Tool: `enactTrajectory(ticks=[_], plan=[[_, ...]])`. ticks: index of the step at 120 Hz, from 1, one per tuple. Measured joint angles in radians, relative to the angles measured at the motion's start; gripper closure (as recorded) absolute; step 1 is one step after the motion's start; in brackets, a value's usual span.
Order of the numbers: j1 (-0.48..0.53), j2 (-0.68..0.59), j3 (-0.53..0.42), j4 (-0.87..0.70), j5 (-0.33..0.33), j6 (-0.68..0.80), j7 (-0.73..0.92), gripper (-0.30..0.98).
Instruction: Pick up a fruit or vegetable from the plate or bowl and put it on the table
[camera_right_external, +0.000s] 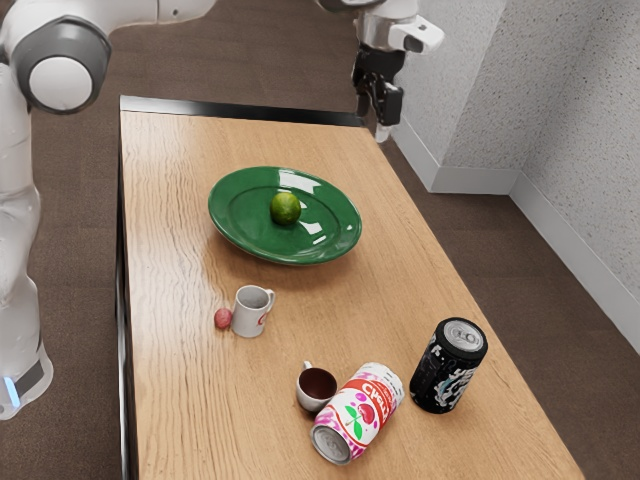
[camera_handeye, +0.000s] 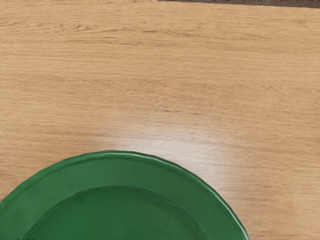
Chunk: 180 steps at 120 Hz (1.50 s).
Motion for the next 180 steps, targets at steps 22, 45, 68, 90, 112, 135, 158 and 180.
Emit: enactTrajectory(ticks=[22, 45, 68, 90, 112, 135, 158, 180], plan=[[0.001, 0.003, -0.001, 0.003, 0.001, 0.0, 0.029, 0.0], [-0.032, 0.0, 0.006, 0.003, 0.002, -0.003, 0.051, 0.0], [-0.019, 0.003, 0.021, 0.002, 0.004, -0.006, 0.066, 0.0], [-0.031, 0.002, 0.092, 0.001, 0.005, -0.016, 0.078, 0.0], [-0.016, -0.173, 0.119, -0.242, 0.054, 0.03, 0.085, 0.0], [-0.014, -0.396, 0.137, -0.584, 0.116, 0.131, 0.08, 0.0], [-0.013, -0.452, 0.165, -0.719, 0.153, 0.213, 0.077, 0.0], [-0.04, -0.426, 0.166, -0.743, 0.16, 0.269, 0.075, 0.0]])
